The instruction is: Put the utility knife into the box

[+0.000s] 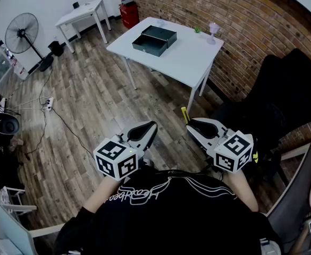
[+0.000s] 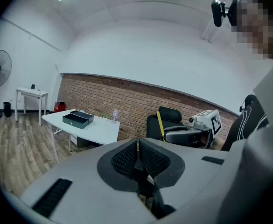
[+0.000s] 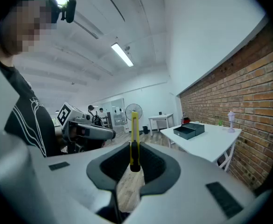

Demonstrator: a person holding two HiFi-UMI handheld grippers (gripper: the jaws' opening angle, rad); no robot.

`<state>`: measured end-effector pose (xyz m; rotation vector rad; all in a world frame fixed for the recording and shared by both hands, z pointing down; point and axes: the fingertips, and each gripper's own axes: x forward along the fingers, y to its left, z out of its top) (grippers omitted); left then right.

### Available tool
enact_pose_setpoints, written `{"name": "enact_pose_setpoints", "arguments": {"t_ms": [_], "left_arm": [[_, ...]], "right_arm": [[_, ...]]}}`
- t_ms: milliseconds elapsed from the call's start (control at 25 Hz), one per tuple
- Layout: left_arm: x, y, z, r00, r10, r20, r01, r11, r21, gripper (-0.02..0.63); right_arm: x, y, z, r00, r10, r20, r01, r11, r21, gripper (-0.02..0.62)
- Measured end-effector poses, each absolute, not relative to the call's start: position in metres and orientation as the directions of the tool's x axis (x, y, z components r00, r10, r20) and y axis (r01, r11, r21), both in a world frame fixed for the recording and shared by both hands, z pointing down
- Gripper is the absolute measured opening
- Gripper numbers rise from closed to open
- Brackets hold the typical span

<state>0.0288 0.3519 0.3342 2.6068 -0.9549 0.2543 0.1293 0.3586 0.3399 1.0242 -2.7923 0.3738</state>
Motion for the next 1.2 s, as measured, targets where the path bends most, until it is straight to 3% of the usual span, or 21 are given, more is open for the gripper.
{"name": "enact_pose_setpoints", "arguments": {"t_ms": [640, 1200], "left_arm": [[0.019, 0.278, 0.36, 0.74, -0.593, 0.316, -0.672, -0.668, 0.32, 0.036], [-0.004, 0.082, 0.37, 0.743, -0.58, 0.334, -0.669, -0.643, 0.373, 0.037]], "right_arm": [[0.122, 0.288, 0.37, -0.769, -0.582, 0.265, -0.638, 0.725, -0.258, 0.066], [0.095, 0.09, 0.385, -0.773, -0.534, 0.344, -0.629, 0.715, -0.306, 0.066]]}}
